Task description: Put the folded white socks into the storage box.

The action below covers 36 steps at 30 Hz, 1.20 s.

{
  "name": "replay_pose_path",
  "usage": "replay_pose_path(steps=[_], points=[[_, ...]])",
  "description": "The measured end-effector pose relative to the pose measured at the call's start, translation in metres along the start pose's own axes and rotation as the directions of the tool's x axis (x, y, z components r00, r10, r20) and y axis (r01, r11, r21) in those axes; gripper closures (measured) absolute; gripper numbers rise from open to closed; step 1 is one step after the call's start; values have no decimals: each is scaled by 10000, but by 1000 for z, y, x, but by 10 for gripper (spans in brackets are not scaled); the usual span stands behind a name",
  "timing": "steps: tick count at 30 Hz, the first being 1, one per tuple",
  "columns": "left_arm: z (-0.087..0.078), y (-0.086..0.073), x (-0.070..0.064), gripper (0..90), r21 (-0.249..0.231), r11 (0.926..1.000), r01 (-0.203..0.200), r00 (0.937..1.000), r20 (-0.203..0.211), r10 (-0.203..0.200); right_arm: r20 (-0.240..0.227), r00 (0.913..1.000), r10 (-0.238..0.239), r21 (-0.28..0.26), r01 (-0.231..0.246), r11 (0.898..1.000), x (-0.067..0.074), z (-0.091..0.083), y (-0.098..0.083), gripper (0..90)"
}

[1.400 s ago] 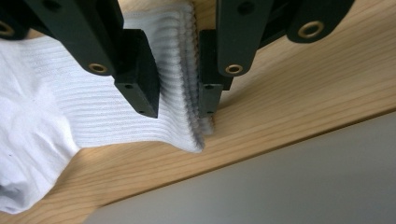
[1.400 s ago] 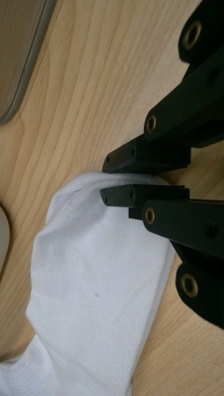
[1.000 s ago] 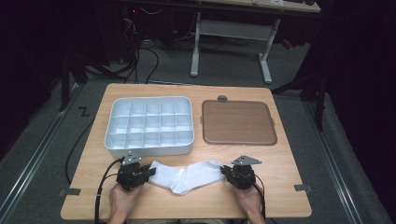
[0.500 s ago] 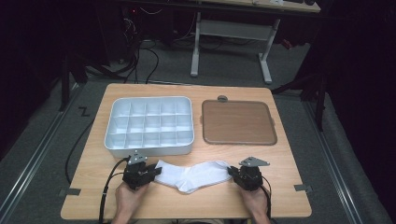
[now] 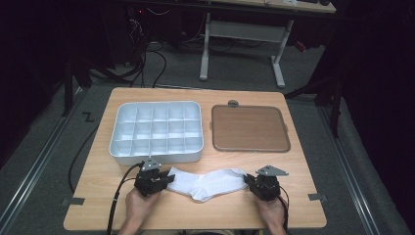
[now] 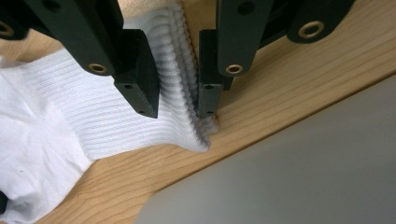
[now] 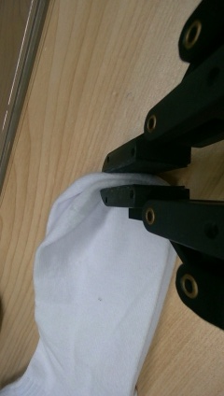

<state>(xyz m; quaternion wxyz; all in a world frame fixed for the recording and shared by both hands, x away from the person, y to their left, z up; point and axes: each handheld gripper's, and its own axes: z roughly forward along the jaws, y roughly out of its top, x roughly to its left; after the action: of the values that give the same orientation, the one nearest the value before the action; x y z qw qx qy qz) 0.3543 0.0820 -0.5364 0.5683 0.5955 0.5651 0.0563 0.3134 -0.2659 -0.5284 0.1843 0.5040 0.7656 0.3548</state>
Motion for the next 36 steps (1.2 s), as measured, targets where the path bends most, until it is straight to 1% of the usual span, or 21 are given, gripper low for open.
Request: replay_pose_path(steps=[3,10,13,15,16,18,22,24,26,28,30,32,33,35,36], points=[[0,1,1,694,-14,9999,138,9999,3,-138,7,10000,-27,33,27,10000,0,-1,0,833],[0,4,3,674,-73,9999,128,9998,-175,-129,-3,10000,44,-13,-44,10000,2,0,0,821],[0,4,4,683,-25,9999,148,9998,-165,-148,-24,10000,-31,-5,31,10000,3,0,0,805],[0,5,5,683,-68,9999,100,9998,-187,-102,13,9996,-289,-19,289,9996,4,1,1,780],[0,5,6,678,-172,9998,32,9997,-248,-36,30,9994,-333,-39,333,9994,4,1,1,757],[-1,7,6,639,-273,9995,132,9992,-364,-141,2,9997,-250,-59,250,9997,4,1,0,726],[-10,15,3,528,-649,9973,347,9988,-325,-369,-93,9999,-129,-313,126,9994,4,-4,2,670],[-13,17,3,483,-612,9976,323,9984,-454,-351,-41,9999,-141,-500,138,9987,6,-9,4,663],[-15,18,2,461,-525,9981,314,9980,-537,-342,-24,9997,-238,-658,236,9976,8,-13,9,660],[-15,17,0,452,-403,9986,339,9977,-569,-361,-82,9995,-311,-812,303,9962,12,-17,14,663],[-14,15,-2,439,-232,9989,419,9967,-688,-434,-212,9983,-547,-961,525,9940,18,-19,20,684],[-12,13,-3,427,-87,9990,430,9958,-802,-436,-447,9965,-710,-1034,661,9924,25,-20,24,707],[-12,12,-3,427,-62,9987,503,9952,-839,-506,-671,9944,-822,-1053,748,9916,31,-19,27,717],[-11,10,-3,427,-36,9983,588,9941,-912,-589,-977,9893,-1086,-989,989,9902,41,-15,31,736],[-11,8,-3,427,38,9984,558,9934,-1009,-551,-1103,9869,-1179,-954,1076,9896,45,-13,32,743]])
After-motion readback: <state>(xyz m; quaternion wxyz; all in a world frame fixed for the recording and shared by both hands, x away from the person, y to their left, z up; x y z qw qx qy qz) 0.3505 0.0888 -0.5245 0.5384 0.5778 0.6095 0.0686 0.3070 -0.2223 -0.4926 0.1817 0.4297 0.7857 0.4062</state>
